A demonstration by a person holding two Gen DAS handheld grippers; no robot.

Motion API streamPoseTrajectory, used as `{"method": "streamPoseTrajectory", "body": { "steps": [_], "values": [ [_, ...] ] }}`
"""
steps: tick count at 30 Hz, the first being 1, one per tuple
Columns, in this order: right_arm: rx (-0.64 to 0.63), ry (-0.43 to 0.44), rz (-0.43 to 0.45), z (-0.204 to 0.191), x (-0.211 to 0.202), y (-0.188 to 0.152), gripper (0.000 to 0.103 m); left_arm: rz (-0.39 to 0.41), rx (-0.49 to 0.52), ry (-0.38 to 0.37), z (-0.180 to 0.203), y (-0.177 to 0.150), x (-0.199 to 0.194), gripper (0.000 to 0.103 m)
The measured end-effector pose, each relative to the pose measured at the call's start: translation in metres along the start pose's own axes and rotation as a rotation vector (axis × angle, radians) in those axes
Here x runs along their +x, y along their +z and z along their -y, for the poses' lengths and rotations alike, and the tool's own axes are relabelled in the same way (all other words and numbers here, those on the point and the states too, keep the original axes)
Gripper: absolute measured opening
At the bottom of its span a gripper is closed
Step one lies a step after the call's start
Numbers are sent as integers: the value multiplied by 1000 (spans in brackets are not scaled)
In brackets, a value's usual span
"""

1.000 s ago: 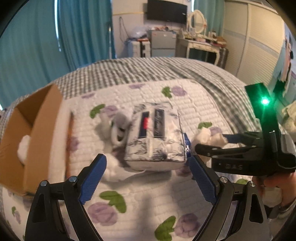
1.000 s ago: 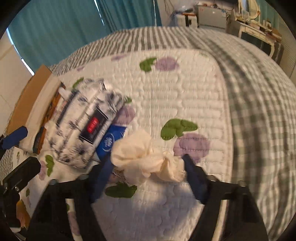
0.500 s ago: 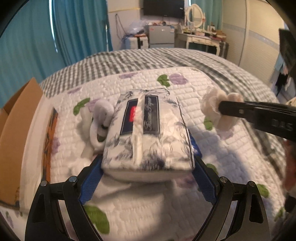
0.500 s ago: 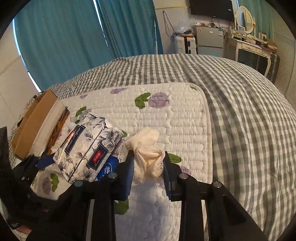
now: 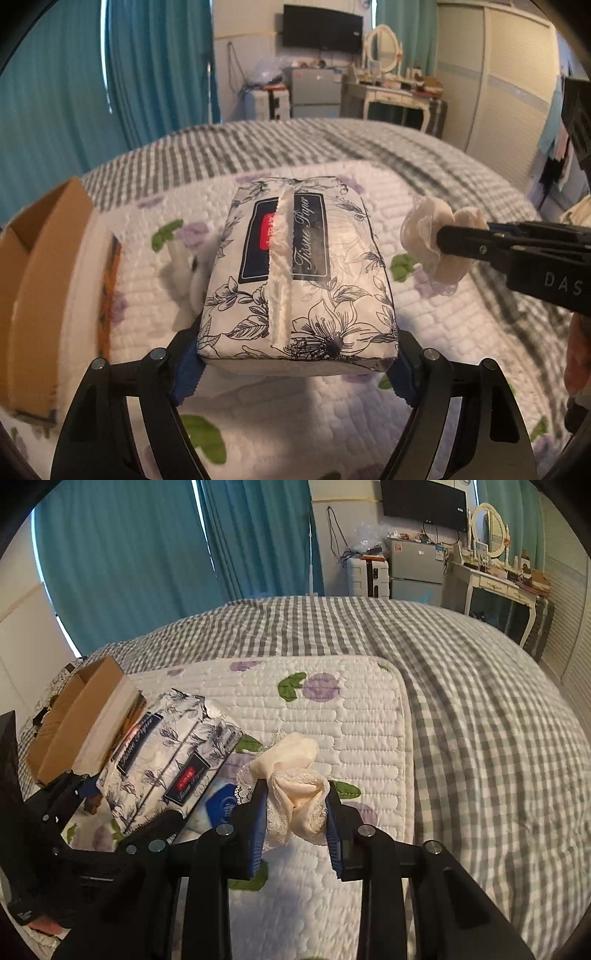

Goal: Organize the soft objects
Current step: 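Place the tissue pack and lace cloth into the box with both tools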

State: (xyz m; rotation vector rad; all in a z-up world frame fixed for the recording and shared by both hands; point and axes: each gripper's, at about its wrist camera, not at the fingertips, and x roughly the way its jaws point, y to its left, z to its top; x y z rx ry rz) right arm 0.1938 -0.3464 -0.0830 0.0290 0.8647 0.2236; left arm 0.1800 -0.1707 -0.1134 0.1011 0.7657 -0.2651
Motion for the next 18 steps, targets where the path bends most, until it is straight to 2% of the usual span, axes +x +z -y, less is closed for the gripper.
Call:
{"method": "streamPoseTrajectory", "body": {
  "steps": [4,9,13,18],
  "values": [
    [-48,-60,52,-19,-40,11,28,42,-73,-57,-20,13,-39,80],
    [-144,-86,142,-63,-100,26,28,118,-108,-69,-50,37,-100,80],
    [-185,-62,195,-104,-139,40,28,184,-118,-25,-75,51,-146,80],
    [-221,-1,235,-159,-165,54,28,238,-122,27,-111,53,-190,80]
  ]
}}
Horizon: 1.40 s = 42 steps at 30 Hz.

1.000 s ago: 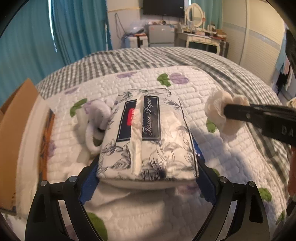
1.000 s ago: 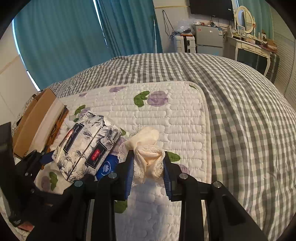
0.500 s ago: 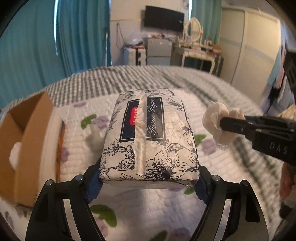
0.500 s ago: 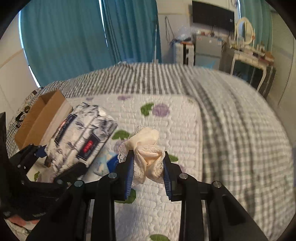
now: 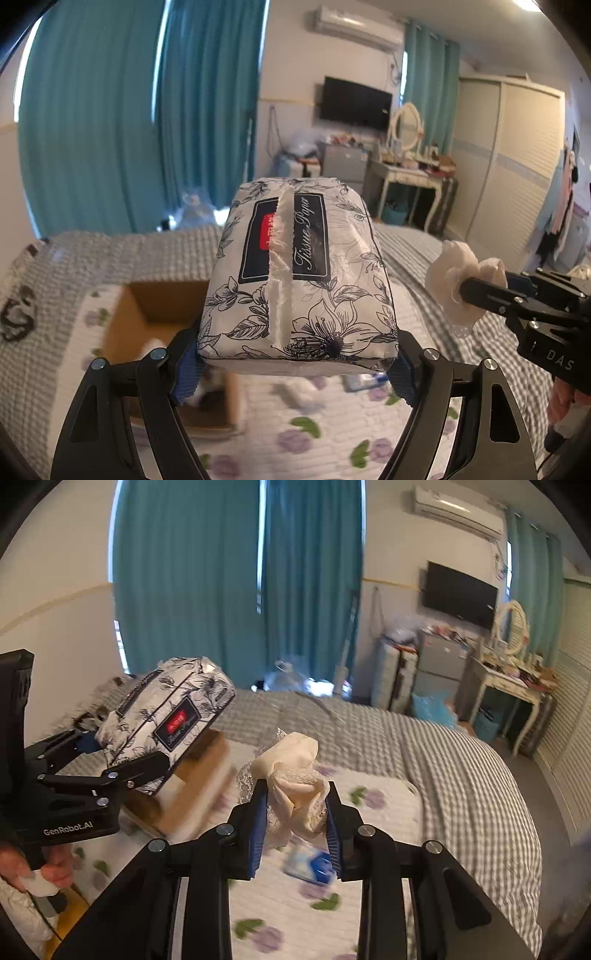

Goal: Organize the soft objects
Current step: 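Place the tissue pack and lace cloth into the box with both tools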

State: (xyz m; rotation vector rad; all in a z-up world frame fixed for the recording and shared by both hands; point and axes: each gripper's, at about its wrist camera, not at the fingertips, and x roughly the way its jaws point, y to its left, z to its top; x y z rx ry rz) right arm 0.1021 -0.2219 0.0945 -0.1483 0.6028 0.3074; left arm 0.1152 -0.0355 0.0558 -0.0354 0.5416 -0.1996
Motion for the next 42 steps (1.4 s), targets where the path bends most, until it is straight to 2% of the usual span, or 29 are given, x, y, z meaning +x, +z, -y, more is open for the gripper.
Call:
{"method": "streamPoseTrajectory", "body": {
  "steps": [3,7,12,15,20,24,26,28,31,34,42],
  "values": [
    [-19,42,12,-32,1,16,28,22,6,42,-29,0,-14,80],
    [-25,112,2,-73,21,32,28,17,10,119,-72,-11,-8,80],
    [-33,189,-36,-122,73,45,28,-45,-8,179,-121,-40,20,80],
    [-27,225,-69,-142,109,47,28,-84,-38,185,-143,-57,40,80],
    [-48,231,-127,-160,167,44,28,-121,-44,215,-154,-80,73,80],
    [-31,222,-152,-166,206,43,28,-110,-18,233,-148,-85,85,80],
    [-10,221,-168,-162,222,42,35,-119,-9,253,-148,-88,91,83],
    [-1,221,-187,-160,235,37,71,-137,-22,246,-152,-89,96,84],
    [-10,220,-179,-160,240,32,74,-167,-62,263,-159,-94,102,85],
    [-6,199,-172,-163,236,27,81,-182,-51,262,-155,-99,101,85],
    [36,175,-111,-150,192,41,89,-151,-40,243,-140,-85,75,85]
  ]
}}
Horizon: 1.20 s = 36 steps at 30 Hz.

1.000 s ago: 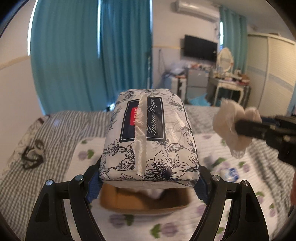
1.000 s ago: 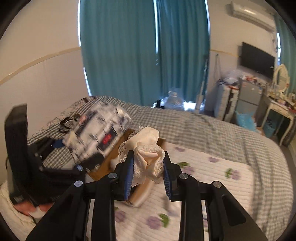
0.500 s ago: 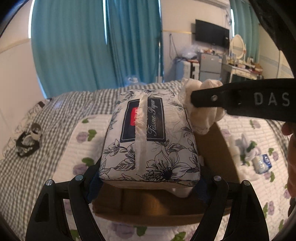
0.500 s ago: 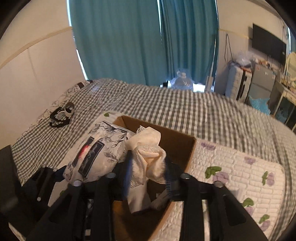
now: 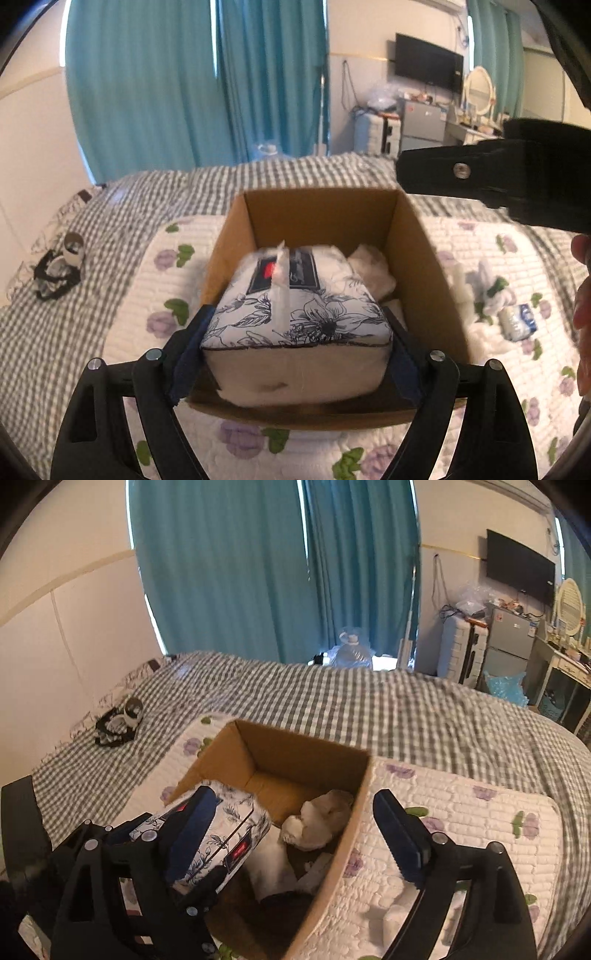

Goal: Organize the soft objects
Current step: 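Place the tissue pack and lace cloth into the box with both tools, then grasp the blue tissue roll pack with the right tool while the left grasps the plush toy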

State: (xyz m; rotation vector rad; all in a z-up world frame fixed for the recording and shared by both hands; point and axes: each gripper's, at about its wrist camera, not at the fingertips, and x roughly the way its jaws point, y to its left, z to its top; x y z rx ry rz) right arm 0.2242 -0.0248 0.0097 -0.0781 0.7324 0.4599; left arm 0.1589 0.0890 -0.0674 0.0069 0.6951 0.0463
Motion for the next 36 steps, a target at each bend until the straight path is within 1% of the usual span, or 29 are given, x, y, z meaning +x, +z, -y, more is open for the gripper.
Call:
{"method": "streamPoseTrajectory", "body": {
  "steps": [4,6,9,12,16,21,24,28,29,32,36],
  "values": [
    [22,-21,36,6,-35,7,91,26,19,-48,-2,15,-25,85],
    [21,-23,55,9,-54,10,92,51,29,-47,-4,22,-38,85],
    [17,-40,90,14,-83,12,93,111,55,-48,-1,34,-66,85],
    [29,-46,115,23,-112,12,93,138,61,-41,5,44,-87,85],
    [20,-70,143,37,-149,7,93,163,70,-52,21,48,-110,85],
    [-1,-119,154,64,-187,-8,93,206,64,-100,56,41,-130,85],
    [11,-154,143,89,-203,-23,93,206,72,-147,79,38,-132,85],
    [42,-176,117,126,-210,-43,93,170,69,-176,111,35,-122,85],
    [52,-182,106,136,-209,-49,93,149,67,-188,120,33,-116,85],
    [87,-182,66,164,-197,-70,93,103,80,-204,141,23,-97,85],
    [101,-171,-16,195,-163,-101,93,48,95,-190,166,0,-67,85]
  ]
}}
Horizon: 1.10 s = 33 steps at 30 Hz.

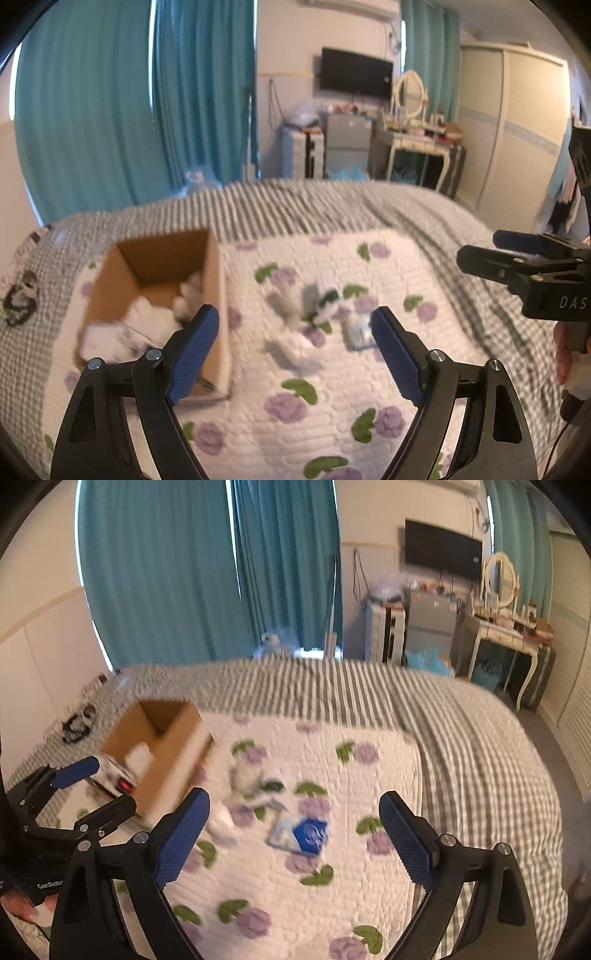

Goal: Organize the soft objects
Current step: 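Grasp the blue tissue roll pack with the right tool while the left grasps the plush toy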

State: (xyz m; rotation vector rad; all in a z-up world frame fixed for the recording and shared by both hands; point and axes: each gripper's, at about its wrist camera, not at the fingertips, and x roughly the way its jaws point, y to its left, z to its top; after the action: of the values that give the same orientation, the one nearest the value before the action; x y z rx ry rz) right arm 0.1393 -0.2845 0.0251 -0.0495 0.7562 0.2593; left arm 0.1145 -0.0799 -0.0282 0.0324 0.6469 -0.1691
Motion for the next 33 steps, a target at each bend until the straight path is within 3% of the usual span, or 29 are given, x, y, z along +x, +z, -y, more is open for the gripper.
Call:
{"method": "streamPoseTrajectory", "body": {
  "steps": [7,12,21,25,31,33],
  "values": [
    [-44,-12,-120,18,75,-42,93,-105,30,75,21,-40,65,85],
    [-34,60,-185,18,124,-61,93,-161,10,116,11,-65,92,85],
    [14,110,-237,12,184,-79,93,-187,-26,140,0,-78,118,85],
    [-10,96,-227,11,190,-81,81,-195,-21,129,4,-80,126,85],
    [37,115,-185,27,177,-75,80,-198,-65,85,3,-75,138,85],
    [54,114,-169,33,171,-72,80,-191,-66,101,2,-72,142,85]
  ]
}}
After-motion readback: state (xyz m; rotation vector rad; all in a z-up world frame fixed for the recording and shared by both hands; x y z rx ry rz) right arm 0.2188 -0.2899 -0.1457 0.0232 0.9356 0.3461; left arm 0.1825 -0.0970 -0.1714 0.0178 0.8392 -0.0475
